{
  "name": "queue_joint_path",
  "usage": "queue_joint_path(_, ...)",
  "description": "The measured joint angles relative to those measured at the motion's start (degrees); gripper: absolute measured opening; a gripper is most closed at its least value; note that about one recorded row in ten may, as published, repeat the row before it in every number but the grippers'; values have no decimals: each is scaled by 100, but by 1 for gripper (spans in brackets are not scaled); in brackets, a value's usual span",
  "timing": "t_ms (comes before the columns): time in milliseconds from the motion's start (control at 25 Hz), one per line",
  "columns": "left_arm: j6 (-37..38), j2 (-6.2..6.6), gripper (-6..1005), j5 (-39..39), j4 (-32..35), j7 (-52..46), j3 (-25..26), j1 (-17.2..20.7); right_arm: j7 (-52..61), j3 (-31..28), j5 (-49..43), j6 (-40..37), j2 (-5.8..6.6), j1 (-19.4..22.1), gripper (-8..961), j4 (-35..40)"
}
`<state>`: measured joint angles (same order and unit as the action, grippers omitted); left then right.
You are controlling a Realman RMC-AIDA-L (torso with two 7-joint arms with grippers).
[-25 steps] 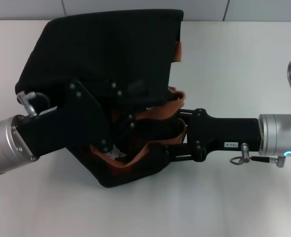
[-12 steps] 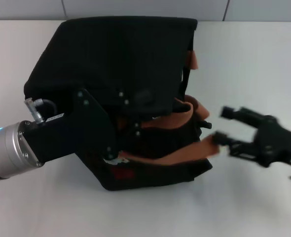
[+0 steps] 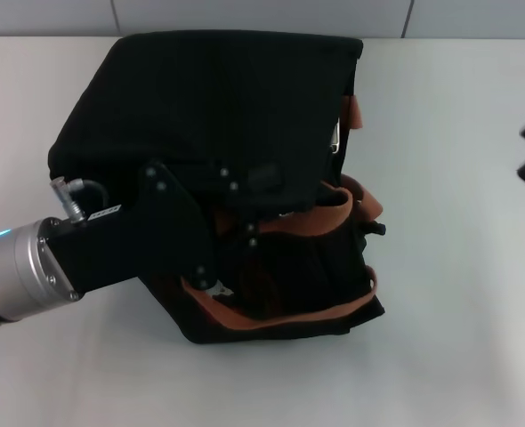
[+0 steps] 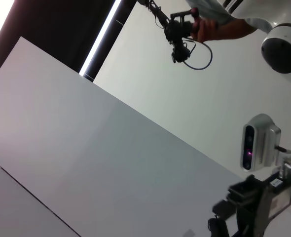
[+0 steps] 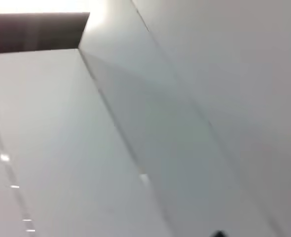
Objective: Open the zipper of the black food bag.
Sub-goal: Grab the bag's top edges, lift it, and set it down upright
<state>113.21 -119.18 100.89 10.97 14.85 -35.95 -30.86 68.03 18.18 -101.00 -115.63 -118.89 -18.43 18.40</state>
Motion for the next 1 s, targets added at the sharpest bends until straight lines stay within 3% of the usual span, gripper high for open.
queue_joint_path(360,-2,0,182,7,-86,10,0,-105,324,900,-142,852,-43,-1154,832,-944)
queue_joint_path(840,-13,0,182,-13,-86,10,1,-108,332,992,-99,1024,-45,-1319,831,-970)
queue_joint_path(1000,-36,0,181,-21,-86,10,1,-127,336,1076,-130,1027,-38,-1567,831,-913)
